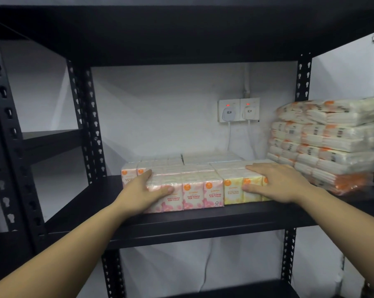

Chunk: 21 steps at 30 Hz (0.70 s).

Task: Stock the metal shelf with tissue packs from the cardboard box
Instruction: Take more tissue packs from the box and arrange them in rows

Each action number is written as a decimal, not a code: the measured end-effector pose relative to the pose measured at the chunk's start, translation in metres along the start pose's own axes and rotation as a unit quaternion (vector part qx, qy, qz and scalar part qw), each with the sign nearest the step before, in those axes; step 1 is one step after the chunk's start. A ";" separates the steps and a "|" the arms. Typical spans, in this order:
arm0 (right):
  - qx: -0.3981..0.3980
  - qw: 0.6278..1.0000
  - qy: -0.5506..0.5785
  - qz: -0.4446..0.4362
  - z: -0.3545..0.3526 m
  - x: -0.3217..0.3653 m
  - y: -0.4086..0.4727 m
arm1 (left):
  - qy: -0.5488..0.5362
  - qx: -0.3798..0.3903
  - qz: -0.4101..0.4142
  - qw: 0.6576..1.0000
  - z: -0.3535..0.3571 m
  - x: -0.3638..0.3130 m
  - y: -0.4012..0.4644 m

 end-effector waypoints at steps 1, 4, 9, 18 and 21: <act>0.001 1.000 0.002 0.002 0.000 -0.003 0.000 | -0.003 -0.001 -0.001 1.000 0.001 -0.002 0.001; 0.011 1.000 0.007 0.008 0.000 -0.007 -0.002 | -0.003 0.006 -0.004 1.000 0.005 -0.004 0.002; 0.022 1.000 -0.008 0.021 -0.006 0.001 -0.001 | -0.031 0.036 -0.007 0.999 0.004 0.001 0.004; 0.020 0.998 0.067 -0.002 -0.016 0.047 0.036 | -0.024 0.023 -0.009 0.999 -0.030 0.013 0.019; 0.033 0.995 0.092 -0.014 -0.012 0.062 0.057 | -0.025 -0.004 -0.030 0.999 -0.043 0.026 0.030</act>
Point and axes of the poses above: each hand's wrist, its own y-axis towards the middle knuckle, its own z-axis out of the palm, x = y × z, the point moved 9 cm from there along y, towards the middle knuckle, and after that the axes turned 4 degrees about y, right-handed, at the moved point
